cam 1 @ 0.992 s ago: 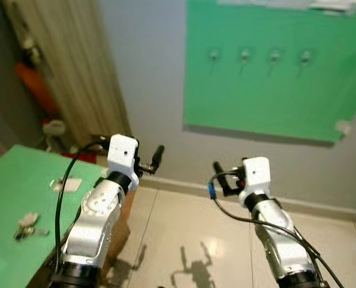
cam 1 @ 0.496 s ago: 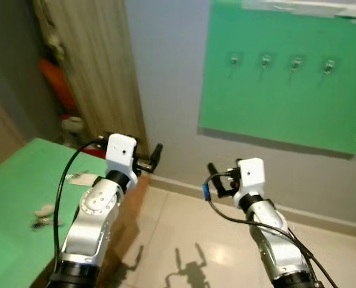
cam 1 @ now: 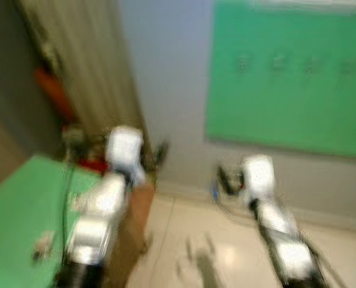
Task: Hang keys on a hook
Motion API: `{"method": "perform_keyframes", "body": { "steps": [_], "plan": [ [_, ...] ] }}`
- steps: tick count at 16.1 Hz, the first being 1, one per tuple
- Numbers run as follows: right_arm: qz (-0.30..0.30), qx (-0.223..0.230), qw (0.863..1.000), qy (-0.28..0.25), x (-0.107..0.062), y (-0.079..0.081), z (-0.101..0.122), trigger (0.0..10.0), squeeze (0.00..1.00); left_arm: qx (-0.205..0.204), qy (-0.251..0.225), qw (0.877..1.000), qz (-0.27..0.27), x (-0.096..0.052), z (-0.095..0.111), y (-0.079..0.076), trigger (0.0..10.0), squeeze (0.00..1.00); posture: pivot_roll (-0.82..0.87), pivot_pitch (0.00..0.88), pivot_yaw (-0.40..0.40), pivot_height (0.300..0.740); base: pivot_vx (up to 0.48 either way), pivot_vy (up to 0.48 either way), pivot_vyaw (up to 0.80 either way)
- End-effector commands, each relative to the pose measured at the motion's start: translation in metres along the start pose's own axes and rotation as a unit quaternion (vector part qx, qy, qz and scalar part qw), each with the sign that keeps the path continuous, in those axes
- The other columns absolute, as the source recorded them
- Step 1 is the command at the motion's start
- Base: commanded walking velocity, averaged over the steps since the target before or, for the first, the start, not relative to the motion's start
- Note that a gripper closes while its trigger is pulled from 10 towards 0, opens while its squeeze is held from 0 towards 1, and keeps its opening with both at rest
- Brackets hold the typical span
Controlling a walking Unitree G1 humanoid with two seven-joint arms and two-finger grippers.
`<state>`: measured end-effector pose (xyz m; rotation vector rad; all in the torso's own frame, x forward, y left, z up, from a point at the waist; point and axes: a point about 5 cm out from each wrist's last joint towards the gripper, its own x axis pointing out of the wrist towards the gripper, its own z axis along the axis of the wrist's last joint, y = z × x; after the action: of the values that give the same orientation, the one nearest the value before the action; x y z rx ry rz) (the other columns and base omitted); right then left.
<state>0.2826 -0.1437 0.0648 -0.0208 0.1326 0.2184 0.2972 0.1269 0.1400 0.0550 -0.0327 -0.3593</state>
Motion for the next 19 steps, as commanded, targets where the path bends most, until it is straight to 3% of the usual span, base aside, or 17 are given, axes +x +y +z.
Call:
{"method": "perform_keyframes", "body": {
  "steps": [1, 10, 14, 19],
  "plan": [
    [0.022, 0.006, 1.0, -0.017, 0.005, 0.0141, 0.0076, 10.0, 0.0, 0.006, 0.014, 1.0, 0.021, -0.007, -0.0053, 0.0138, 10.0, 0.0, -0.07, 0.0, 0.049, 0.74, 0.0, 0.0, 0.43],
    [0.024, 0.005, 1.0, -0.016, 0.0039, 0.0142, 0.0061, 10.0, 0.0, -0.003, 0.016, 1.0, 0.016, -0.0075, -0.0071, 0.0116, 10.0, 0.0, -0.07, 0.0, 0.046, 0.74, 0.0, 0.0, 0.43],
    [0.027, 0.002, 1.0, -0.016, 0.004, 0.0129, 0.0076, 10.0, 0.0, 0.012, 0.018, 1.0, 0.014, -0.0081, -0.0068, 0.0093, 10.0, 0.0, -0.07, 0.0, 0.039, 0.74, 0.0, 0.0, 0.43],
    [0.029, 0.004, 0.999, -0.016, 0.0033, 0.0162, 0.0065, 10.0, 0.0, 0.013, 0.019, 1.0, 0.017, -0.0092, -0.0071, 0.0095, 10.0, 0.0, -0.07, 0.0, 0.043, 0.74, 0.201, -0.408, 0.43]
  ]
}}
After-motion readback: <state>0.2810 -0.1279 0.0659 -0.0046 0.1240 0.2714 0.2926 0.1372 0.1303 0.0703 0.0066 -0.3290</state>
